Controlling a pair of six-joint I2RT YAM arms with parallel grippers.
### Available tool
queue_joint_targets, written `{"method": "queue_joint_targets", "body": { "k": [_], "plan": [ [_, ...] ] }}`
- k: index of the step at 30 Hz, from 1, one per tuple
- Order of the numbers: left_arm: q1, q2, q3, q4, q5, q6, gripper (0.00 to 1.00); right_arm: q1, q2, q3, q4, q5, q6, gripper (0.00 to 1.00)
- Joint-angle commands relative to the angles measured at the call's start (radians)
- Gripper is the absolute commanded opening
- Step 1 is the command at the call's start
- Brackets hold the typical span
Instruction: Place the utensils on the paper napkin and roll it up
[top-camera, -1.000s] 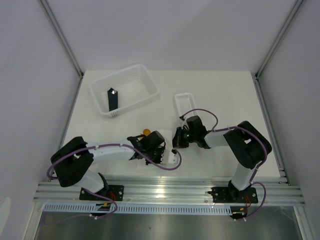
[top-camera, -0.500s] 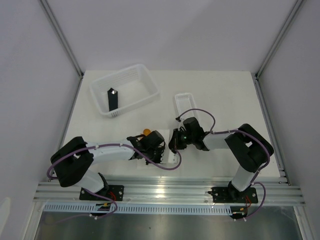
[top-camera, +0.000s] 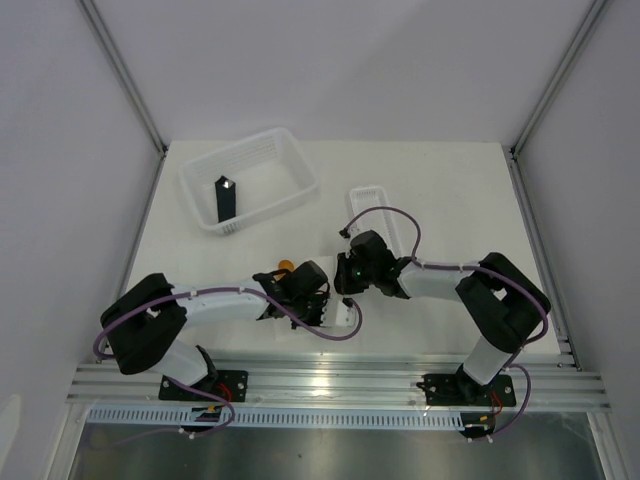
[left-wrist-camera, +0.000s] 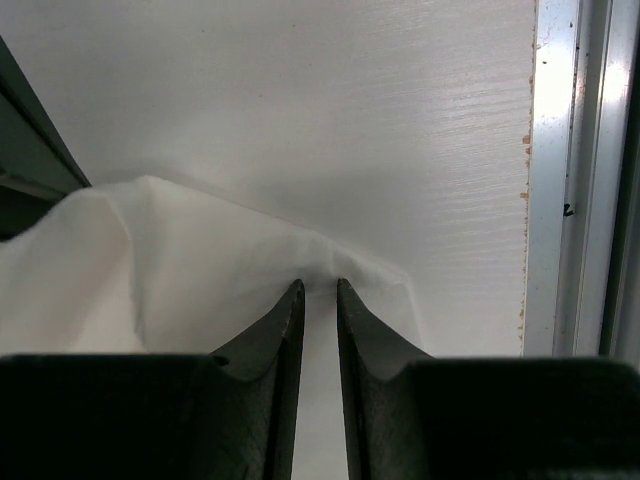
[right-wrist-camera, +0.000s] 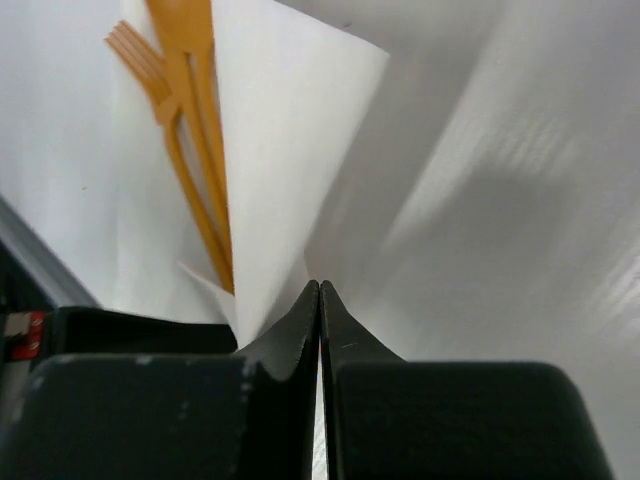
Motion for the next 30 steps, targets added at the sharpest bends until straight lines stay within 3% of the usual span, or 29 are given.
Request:
{"method": "queue_joint_targets", "body": {
  "k": [1,15,24,30],
  "plan": [
    [0.01,-0.015,-0.017,0.005,0.024,0.029,0.22,-0.001,0.041,0.069,-0.062,0.105,-0.052,0.0],
    [0.012,-0.017,-0.027,0.004,0.034,0.035,0.22,-0.05,0.124,0.116,0.014,0.105,-0.092,0.0],
    [0.018,-0.02,-0.035,0.011,0.028,0.041,0.23,-0.076,0.041,-0.017,0.287,-0.145,-0.011,0.0],
    [0.019,-0.021,-0.037,0.019,0.028,0.044,0.23,-0.073,0.042,-0.049,0.337,-0.205,0.006,0.0]
  ]
}}
